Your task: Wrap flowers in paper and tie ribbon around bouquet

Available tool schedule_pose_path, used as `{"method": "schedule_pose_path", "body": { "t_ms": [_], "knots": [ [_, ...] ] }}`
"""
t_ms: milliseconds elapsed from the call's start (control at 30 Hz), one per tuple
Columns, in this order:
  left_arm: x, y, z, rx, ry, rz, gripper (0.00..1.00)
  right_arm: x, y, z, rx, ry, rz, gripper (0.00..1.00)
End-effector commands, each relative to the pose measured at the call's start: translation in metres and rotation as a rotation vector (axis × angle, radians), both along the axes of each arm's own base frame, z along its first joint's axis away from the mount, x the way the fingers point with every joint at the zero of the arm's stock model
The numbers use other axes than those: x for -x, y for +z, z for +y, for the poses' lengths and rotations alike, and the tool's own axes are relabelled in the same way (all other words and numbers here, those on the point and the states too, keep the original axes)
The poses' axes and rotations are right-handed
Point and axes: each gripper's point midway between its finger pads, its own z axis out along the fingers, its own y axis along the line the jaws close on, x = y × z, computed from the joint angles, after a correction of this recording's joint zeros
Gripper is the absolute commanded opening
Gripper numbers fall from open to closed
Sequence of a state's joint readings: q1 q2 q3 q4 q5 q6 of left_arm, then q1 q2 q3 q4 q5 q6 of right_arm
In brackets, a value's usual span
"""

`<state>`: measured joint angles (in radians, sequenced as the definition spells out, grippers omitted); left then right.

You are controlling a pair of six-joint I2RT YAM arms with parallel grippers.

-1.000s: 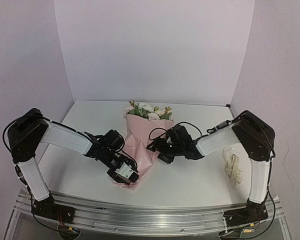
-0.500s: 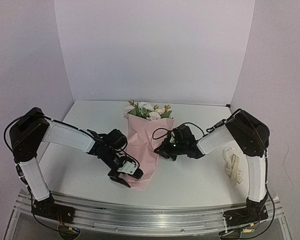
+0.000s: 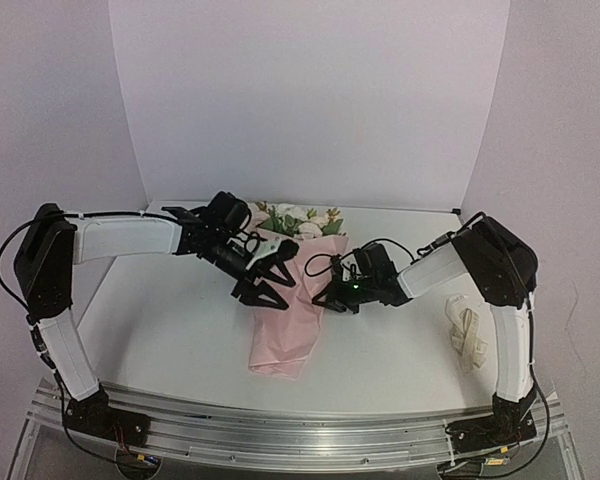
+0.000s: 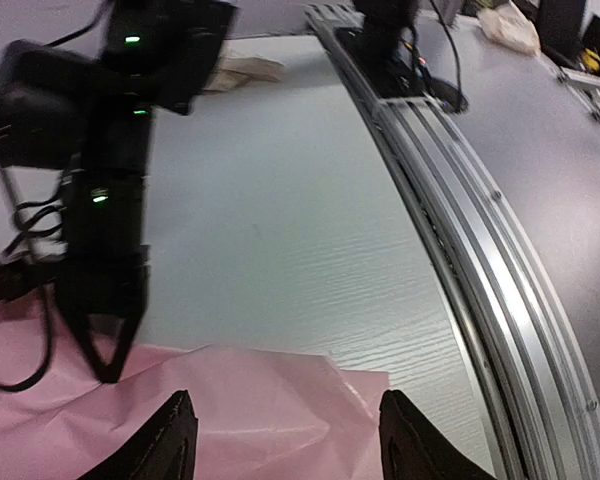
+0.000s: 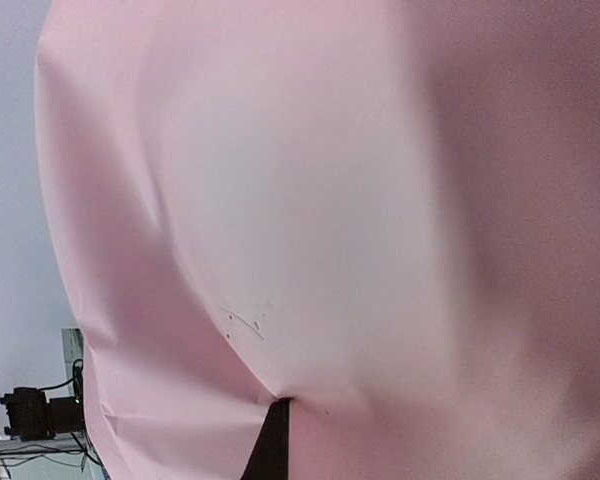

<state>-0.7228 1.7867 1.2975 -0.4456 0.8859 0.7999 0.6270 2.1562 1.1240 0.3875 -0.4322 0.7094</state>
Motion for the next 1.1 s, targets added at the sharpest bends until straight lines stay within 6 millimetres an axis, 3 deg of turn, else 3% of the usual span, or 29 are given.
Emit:
{"method": "schedule_pose_path", "body": {
  "t_ms": [0,100,200,267,400,533,667,733,833,933,1067],
  "knots": [
    [-0.084,-0.01,0.011,-0.02,0.262,0.031,0.58,0.032,-0.007,-0.003,0.067,0.172,0.036,0.0],
    [-0.131,-0.04,0.012,-0.093,0.377,0.068,0.57,0.038,-0.008,-0.003,0.101,0.239,0.044,0.0],
    [-0.172,-0.024,0.018,-0.042,0.455,0.117,0.63,0.042,-0.003,-0.003,0.092,0.289,0.007,0.0],
    [-0.178,-0.006,0.023,0.013,0.43,0.085,0.68,0.048,-0.003,-0.004,0.079,0.326,0.007,0.0],
    [-0.157,-0.003,0.029,0.002,0.296,0.015,0.7,0.051,-0.011,-0.008,0.117,0.377,0.024,0.0],
    [-0.109,-0.011,0.022,-0.022,0.139,-0.087,0.68,0.036,-0.011,-0.008,0.13,0.358,0.007,0.0],
    [-0.068,-0.041,0.009,-0.066,0.056,-0.107,0.66,0.022,-0.008,-0.006,0.156,0.309,-0.012,0.0],
    [-0.066,-0.062,0.008,-0.096,0.062,-0.11,0.66,0.019,-0.007,-0.01,0.172,0.28,-0.013,0.01],
    [-0.069,-0.095,0.011,-0.165,0.068,-0.113,0.66,0.02,-0.004,-0.014,0.175,0.242,-0.01,0.14],
    [-0.064,-0.121,0.021,-0.223,0.052,-0.125,0.65,0.016,0.017,-0.013,0.15,0.2,-0.032,0.3],
    [-0.054,-0.133,0.03,-0.249,0.029,-0.139,0.65,0.001,0.078,-0.019,0.109,0.102,-0.181,0.45]
  ]
}}
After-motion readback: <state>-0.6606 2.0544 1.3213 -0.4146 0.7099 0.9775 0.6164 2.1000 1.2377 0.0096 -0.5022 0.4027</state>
